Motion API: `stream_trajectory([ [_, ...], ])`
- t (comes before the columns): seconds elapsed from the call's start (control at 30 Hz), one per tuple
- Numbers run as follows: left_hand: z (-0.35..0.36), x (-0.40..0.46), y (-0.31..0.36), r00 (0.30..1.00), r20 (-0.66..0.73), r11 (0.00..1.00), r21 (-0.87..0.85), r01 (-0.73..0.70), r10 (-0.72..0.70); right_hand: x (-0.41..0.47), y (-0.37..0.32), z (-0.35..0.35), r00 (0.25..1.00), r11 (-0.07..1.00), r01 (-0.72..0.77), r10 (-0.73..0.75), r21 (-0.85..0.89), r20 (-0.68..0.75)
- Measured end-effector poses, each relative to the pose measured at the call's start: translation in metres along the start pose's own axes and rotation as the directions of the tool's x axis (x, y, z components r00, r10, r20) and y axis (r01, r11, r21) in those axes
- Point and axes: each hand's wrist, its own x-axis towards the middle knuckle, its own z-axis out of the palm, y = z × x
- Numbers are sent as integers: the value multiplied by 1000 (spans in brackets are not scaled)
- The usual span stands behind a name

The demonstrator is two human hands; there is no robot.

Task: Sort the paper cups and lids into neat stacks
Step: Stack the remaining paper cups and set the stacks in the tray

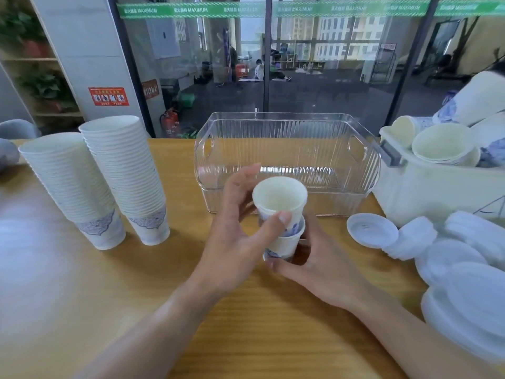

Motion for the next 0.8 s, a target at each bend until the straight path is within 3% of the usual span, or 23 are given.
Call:
stream_trajectory([
  [0.33,1,1,-16,967,163,979,89,184,-197,-4,1,-1,997,995,5,3,96,-82],
  [0.47,4,1,-21,964,190,978,131,163,-186,-10,-4,-5,993,998,32,-25,62,-117],
  [0.8,8,14,0,999,-51,987,162,17,-9,-29,-33,-49,940,986,148,-114,82,-323],
])
